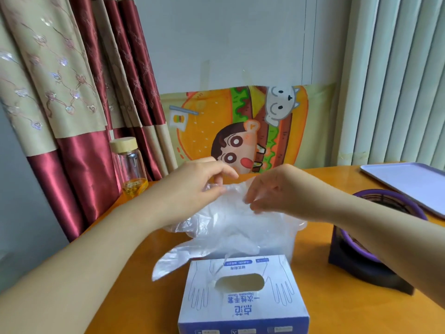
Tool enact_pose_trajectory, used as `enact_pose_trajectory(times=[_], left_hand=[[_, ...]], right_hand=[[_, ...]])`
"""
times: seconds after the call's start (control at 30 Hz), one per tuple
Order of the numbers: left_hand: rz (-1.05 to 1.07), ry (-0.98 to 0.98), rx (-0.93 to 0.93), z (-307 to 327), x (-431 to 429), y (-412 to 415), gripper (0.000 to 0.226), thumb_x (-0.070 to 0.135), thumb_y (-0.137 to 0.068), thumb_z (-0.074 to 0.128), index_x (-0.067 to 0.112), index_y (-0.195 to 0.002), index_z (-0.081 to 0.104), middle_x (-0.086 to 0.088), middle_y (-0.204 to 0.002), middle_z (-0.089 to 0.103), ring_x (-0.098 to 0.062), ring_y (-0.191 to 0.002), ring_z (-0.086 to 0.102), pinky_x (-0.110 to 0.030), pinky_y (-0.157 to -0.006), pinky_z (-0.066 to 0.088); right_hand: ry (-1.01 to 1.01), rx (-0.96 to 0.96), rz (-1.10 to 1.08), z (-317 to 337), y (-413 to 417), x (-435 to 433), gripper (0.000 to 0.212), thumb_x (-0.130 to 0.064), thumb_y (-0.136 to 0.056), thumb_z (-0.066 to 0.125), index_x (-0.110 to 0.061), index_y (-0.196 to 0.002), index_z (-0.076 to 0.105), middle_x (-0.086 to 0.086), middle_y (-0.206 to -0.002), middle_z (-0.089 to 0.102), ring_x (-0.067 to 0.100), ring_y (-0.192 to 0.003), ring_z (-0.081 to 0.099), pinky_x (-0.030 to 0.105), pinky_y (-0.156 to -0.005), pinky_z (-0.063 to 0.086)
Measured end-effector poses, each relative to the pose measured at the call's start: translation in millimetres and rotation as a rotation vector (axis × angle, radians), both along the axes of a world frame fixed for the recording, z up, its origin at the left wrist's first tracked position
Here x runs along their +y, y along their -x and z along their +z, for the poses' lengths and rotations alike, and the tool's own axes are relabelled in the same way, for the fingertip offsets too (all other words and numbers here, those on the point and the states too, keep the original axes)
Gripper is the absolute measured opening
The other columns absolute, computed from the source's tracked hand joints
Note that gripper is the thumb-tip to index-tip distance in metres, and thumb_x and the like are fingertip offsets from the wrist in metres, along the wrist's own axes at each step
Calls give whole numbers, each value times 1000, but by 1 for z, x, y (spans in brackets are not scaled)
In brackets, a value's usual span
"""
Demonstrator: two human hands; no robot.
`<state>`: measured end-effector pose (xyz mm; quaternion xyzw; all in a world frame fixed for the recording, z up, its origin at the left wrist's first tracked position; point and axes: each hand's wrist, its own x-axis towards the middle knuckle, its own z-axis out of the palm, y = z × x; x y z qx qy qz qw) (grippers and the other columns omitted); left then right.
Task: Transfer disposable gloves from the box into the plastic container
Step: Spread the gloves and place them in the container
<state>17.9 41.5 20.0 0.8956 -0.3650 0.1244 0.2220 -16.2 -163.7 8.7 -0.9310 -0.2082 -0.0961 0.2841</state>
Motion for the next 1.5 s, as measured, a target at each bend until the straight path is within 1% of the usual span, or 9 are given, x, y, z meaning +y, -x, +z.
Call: enact_pose_trajectory(times=[0.13,0.33,0.63,0.73,0.93,1.07,1.23,1.37,1.5], left_hand=[[81,-79,-9,3,4,-32,33,12,-94,56,33,-119,59,20,-97,44,9,-85,47,-4,-74,34],[255,-129,-350,-6,-13,-58,33,12,-97,51,29,-124,60,10,-121,49,-18,-115,44,-37,-105,36],[111,-562,428,-69,-61,-89,65,56,-89,55,30,-146,36,7,-153,34,-18,-136,38,-34,-111,34],[111,-601,469,-67,-65,-100,75,62,-84,58,34,-148,31,10,-155,29,-18,-140,32,-33,-112,31],[151,-851,498,-80,-73,-111,73,21,-97,50,29,-154,5,0,-159,17,-26,-137,34,-30,-92,40],[168,-963,546,-92,-68,-116,81,29,-96,50,29,-153,-7,5,-162,-5,-27,-145,20,-42,-111,32],[248,-1047,481,-98,-70,-120,55,21,-105,24,29,-154,1,0,-161,9,-32,-140,28,-39,-108,30],[200,-1100,373,-103,-74,-122,48,31,-107,16,29,-154,9,-4,-158,20,-30,-139,30,-39,-112,25],[181,-1040,429,-86,-68,-120,59,7,-100,32,26,-154,15,3,-160,17,-26,-142,26,-32,-108,33]], right_hand=[[-97,5,-68,2,-22,-17,24,-4,-80,70,-19,-98,74,-17,-92,71,-3,-73,68,6,-72,50],[35,117,-181,-20,-69,-38,37,-4,-83,67,-15,-118,65,-11,-108,66,-1,-64,68,11,-69,53],[655,-7,-325,-52,-98,-31,39,-9,-90,57,-20,-127,58,2,-127,56,24,-116,50,31,-93,46],[687,-116,-263,-50,-96,-17,37,-16,-91,58,-19,-127,57,3,-128,53,25,-116,48,35,-92,47],[786,469,-64,-81,-127,-10,53,-38,-91,55,-1,-128,53,16,-129,58,33,-119,54,42,-102,43],[805,554,-67,-95,-139,-15,62,-44,-94,51,-4,-140,39,14,-140,48,31,-128,46,41,-107,38],[866,643,-88,-105,-153,-12,78,-50,-89,56,-2,-145,31,14,-143,44,31,-128,46,31,-90,45],[920,663,-84,-108,-160,-7,94,-66,-76,61,-9,-145,33,10,-148,39,32,-135,37,45,-111,33],[914,533,-84,-102,-156,-6,65,-40,-91,59,-6,-142,39,10,-146,42,29,-133,40,39,-110,34]])
